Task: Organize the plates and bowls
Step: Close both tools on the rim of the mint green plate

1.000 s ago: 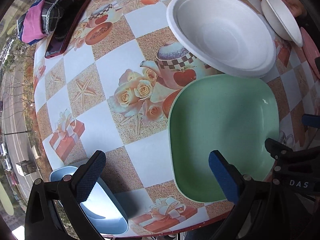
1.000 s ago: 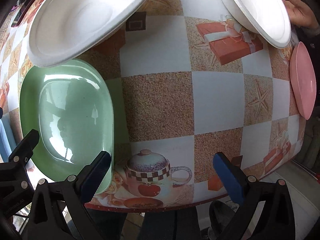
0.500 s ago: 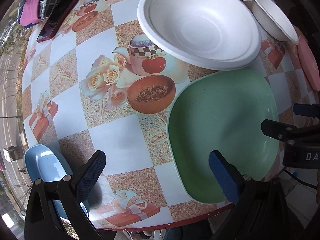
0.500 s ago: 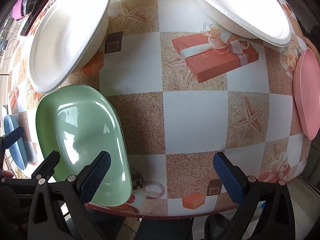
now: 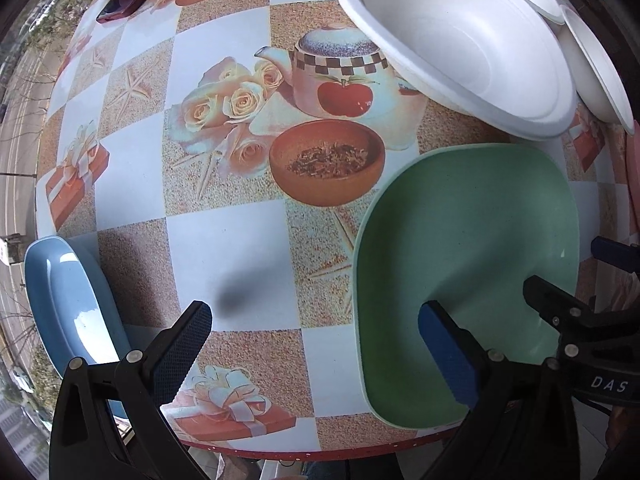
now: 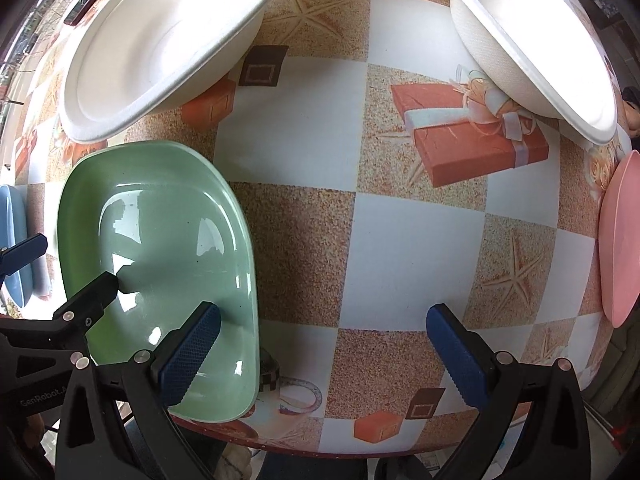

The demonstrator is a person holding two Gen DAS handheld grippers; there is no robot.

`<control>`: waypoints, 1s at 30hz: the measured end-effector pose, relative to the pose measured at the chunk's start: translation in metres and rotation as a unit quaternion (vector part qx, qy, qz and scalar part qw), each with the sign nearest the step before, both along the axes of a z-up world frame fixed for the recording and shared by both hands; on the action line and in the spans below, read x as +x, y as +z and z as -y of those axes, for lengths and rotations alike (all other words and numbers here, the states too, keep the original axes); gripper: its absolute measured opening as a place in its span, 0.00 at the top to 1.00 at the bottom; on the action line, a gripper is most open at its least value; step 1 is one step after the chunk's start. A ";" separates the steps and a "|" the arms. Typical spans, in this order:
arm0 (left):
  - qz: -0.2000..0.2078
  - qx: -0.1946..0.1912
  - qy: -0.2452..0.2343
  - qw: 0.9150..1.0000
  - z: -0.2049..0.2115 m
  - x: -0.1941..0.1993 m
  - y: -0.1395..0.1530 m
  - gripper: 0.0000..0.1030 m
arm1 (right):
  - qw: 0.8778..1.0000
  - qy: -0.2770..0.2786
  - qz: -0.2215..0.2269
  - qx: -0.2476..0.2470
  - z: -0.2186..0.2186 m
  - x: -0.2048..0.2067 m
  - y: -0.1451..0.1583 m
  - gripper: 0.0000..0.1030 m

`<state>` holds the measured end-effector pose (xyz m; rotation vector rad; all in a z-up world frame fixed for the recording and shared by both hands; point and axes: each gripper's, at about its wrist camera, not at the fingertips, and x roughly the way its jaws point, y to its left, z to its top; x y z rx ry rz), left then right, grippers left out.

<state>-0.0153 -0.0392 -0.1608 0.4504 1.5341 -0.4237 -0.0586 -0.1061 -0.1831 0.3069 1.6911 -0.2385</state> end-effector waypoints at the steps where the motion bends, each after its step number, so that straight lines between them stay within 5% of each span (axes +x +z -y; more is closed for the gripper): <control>1: -0.013 -0.009 0.013 1.000 -0.005 0.001 0.001 0.00 | 1.000 0.000 0.002 -0.001 -0.003 0.000 0.000 0.00; 12: -0.034 -0.013 0.032 0.999 -0.022 0.011 -0.011 0.00 | 1.000 0.000 0.007 -0.001 0.001 -0.018 0.001 0.00; 16: -0.043 -0.007 0.033 0.998 -0.004 0.005 -0.005 0.03 | 1.000 0.004 -0.004 0.001 0.043 -0.036 0.006 0.01; 22: -0.034 -0.019 -0.015 0.999 0.014 -0.005 0.012 0.32 | 1.000 0.025 0.005 0.003 0.046 -0.015 0.050 0.31; 28: -0.031 -0.036 -0.040 0.998 0.025 -0.003 0.019 0.75 | 0.998 0.034 0.022 0.039 0.031 -0.011 0.057 0.82; 30: -0.029 -0.036 -0.042 0.998 0.025 -0.001 0.020 0.77 | 0.999 0.023 0.018 0.040 0.027 -0.009 0.055 0.84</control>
